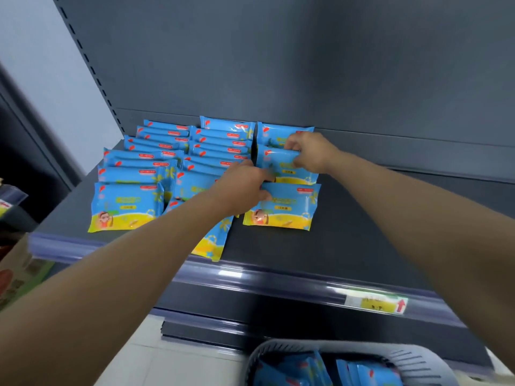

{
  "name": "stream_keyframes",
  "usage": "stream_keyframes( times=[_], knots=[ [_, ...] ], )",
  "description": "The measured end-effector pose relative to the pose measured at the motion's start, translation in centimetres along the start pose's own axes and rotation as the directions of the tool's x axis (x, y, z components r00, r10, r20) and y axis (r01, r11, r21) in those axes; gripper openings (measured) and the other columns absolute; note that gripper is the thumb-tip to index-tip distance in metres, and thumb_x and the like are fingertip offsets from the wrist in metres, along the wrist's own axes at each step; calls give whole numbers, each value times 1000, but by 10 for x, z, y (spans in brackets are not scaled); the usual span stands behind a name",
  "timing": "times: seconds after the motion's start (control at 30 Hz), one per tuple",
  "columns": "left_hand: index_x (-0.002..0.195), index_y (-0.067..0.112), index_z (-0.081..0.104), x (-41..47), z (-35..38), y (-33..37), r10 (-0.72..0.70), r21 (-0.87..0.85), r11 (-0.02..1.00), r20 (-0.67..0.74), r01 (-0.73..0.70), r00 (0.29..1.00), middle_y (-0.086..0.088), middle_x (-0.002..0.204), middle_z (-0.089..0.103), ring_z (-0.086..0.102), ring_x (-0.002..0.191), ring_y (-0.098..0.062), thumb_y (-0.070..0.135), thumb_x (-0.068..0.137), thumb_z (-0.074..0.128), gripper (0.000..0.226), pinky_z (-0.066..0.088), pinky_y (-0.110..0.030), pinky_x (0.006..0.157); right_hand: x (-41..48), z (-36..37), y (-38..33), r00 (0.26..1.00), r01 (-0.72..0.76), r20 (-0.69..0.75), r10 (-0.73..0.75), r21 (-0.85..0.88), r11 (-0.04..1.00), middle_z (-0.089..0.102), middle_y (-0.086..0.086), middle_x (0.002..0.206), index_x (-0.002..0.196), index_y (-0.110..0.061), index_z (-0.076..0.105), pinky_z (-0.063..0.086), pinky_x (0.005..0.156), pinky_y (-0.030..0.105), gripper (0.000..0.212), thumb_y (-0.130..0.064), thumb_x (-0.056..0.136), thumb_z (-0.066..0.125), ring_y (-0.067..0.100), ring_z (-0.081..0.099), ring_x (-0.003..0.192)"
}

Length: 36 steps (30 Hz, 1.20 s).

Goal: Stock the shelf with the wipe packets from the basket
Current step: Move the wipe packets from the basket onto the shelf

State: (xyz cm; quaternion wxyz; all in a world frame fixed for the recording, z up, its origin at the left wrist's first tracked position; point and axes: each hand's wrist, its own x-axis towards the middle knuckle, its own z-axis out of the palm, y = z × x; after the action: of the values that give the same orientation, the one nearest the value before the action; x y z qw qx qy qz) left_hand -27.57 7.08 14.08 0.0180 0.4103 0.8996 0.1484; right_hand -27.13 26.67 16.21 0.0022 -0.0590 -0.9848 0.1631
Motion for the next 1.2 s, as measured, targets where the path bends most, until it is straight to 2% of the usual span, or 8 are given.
stream_keyframes(
  times=[0.1,0.27,0.4,0.47,0.6,0.77,0.97,1.2],
  knots=[
    [117,13,56,17,3,-4,46,130,990,-14,-44,999,-10,103,62,44,103,-26,28,88,57,33,31,-36,91,0,-1,3,1000,-3,-20,4,55,998,60,7,123,121,-11,59,46,96,30,39,-1,83,63,21,56,114],
    [120,14,54,40,6,-9,4,189,982,40,-11,999,-11,108,59,40,110,-26,32,90,54,36,29,-37,89,-16,-9,4,981,-56,-176,84,156,986,63,9,117,117,-12,61,51,86,31,32,-4,91,46,24,63,100],
    [114,11,55,49,9,-8,15,302,953,10,-18,1000,-8,106,60,41,107,-26,32,90,52,32,29,-37,92,-40,-12,-5,960,-53,-273,62,42,998,63,8,117,118,-13,60,47,91,36,32,-8,89,48,27,58,106],
    [118,10,53,51,10,-6,9,336,942,-18,-2,1000,-8,109,61,42,109,-27,32,91,52,35,29,-39,96,-53,-12,-8,953,-35,-301,27,-23,999,62,8,119,119,-13,59,44,92,37,31,-11,90,48,27,54,111],
    [130,8,43,43,13,2,-4,373,927,-90,37,996,-10,123,54,43,115,-30,36,89,54,51,28,-40,101,-80,-16,-11,934,-10,-355,-34,-122,992,61,8,119,119,-9,58,43,92,37,30,-12,91,47,26,49,114],
    [128,10,45,20,4,22,49,353,935,-194,23,980,-9,123,51,43,114,-28,38,86,57,52,27,-38,101,-113,-26,-15,915,-5,-398,-70,-186,983,61,7,119,119,-9,58,39,95,38,30,-17,92,48,26,48,116],
    [115,7,55,-32,-30,69,166,261,964,-419,-57,893,-11,110,56,47,108,-32,32,83,62,42,26,-37,97,-162,-42,-27,869,66,-448,-212,-319,946,60,6,119,115,-9,59,32,89,35,28,-20,92,50,28,48,113],
    [107,2,59,-93,-80,134,298,333,936,-580,-113,758,-15,106,60,55,98,-37,22,74,72,41,26,-36,90,-231,-83,-45,745,132,-575,-339,-371,919,64,12,110,107,-3,64,41,83,40,26,-13,83,62,34,57,104]
  ],
)
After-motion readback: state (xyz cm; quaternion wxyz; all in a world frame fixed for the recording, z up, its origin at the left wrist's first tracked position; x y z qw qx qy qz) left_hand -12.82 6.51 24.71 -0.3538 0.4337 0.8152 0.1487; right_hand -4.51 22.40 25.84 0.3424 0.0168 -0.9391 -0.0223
